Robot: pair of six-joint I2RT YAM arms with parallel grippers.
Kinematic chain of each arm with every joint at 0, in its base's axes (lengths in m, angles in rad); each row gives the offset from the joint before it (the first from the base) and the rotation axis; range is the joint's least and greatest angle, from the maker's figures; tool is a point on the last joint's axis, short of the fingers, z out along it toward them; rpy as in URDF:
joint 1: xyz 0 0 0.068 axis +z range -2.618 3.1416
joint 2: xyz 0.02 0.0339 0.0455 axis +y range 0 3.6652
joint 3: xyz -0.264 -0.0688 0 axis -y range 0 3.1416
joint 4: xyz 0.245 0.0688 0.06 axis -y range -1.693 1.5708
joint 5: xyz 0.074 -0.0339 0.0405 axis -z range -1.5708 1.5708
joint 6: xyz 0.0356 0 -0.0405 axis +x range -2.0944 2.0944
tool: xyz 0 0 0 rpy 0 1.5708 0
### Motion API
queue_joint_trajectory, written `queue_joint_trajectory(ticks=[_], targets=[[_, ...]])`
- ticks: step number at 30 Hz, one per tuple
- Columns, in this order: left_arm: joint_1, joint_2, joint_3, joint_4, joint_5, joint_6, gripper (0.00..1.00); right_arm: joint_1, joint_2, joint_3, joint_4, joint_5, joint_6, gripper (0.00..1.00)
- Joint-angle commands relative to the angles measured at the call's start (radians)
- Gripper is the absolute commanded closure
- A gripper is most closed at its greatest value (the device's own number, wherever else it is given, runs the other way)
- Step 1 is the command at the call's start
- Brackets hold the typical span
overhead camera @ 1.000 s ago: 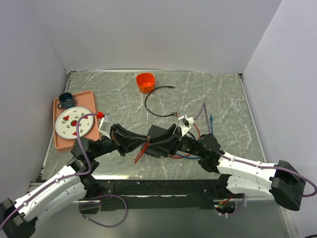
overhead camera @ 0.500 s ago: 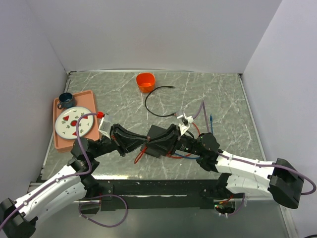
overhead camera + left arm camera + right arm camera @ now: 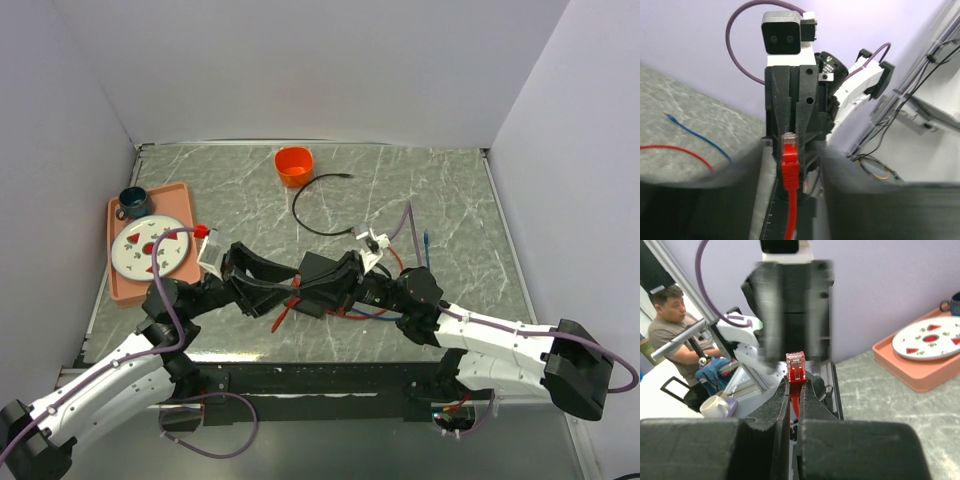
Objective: Insert the plug into the switch port
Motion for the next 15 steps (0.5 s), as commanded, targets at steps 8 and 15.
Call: queue_joint_trajectory(ticks=[8,15], targets=[[-0.001,-0.091,0.079,-0.29,-0.232,0.15,0.01,0.002,-0.298,0.032,-0.478,0.321,-0.236,1.0],[0.002,-0.07,0.089,-0.395,-0.304,0.208,0.03,-0.01,-0.601,0.111,-0.913,0.669,-0.432,1.0]])
